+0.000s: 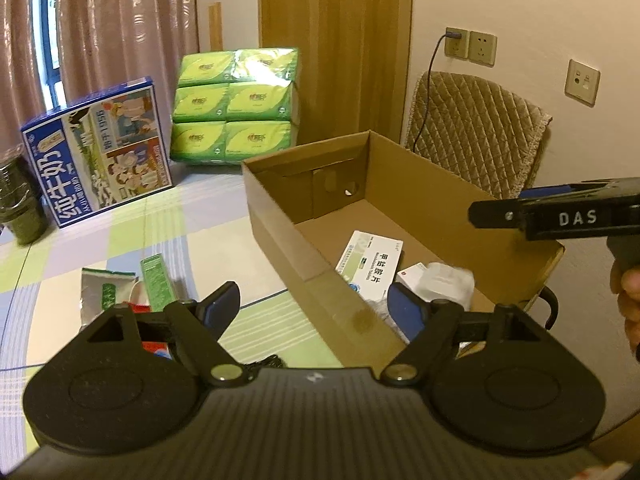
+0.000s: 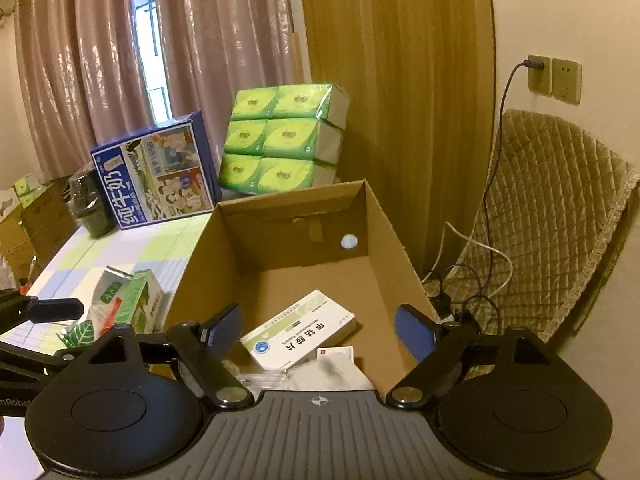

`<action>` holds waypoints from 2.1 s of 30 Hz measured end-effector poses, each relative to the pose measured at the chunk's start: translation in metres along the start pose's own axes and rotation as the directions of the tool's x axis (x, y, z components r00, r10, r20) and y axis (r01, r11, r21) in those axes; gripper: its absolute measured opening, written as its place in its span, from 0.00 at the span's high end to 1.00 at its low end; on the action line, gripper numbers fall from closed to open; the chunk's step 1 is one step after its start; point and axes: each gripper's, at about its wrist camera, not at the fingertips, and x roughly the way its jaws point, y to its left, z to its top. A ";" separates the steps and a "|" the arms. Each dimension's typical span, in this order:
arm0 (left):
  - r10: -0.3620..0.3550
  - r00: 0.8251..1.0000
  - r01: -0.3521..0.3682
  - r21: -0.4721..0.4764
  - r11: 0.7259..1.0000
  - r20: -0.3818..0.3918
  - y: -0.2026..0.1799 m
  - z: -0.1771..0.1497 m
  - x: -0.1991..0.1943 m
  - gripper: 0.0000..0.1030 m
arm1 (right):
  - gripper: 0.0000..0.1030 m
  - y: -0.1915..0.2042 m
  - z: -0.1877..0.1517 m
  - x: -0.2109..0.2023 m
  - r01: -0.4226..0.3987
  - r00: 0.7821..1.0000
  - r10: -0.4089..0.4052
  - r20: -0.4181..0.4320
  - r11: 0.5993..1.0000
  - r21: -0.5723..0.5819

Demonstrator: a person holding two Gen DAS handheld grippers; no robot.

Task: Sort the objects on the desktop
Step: 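Open the left tool releasing the plastic box while the right tool releases the white plug adapter, then move both tools back toward the remaining items on the table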

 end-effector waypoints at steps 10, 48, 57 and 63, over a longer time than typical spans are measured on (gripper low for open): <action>0.028 1.000 -0.028 -0.031 0.999 -0.009 0.018 -0.014 -0.039 0.20 | 0.12 0.026 -0.004 -0.040 -0.018 1.000 0.018 0.021 1.000 -0.017; 0.197 0.978 -0.206 -0.147 0.967 -0.076 0.141 -0.101 -0.122 0.01 | 0.02 0.184 -0.056 -0.054 -0.269 0.963 0.264 -0.054 0.940 -0.208; 0.180 0.980 -0.188 -0.104 0.977 -0.082 0.149 -0.108 -0.098 0.01 | 0.24 0.192 -0.073 -0.018 -0.272 0.962 0.255 -0.100 0.935 -0.228; 0.144 0.986 -0.152 -0.089 0.984 -0.088 0.158 -0.114 -0.076 0.02 | 0.31 0.199 -0.076 0.012 -0.273 0.960 0.251 -0.122 0.939 -0.210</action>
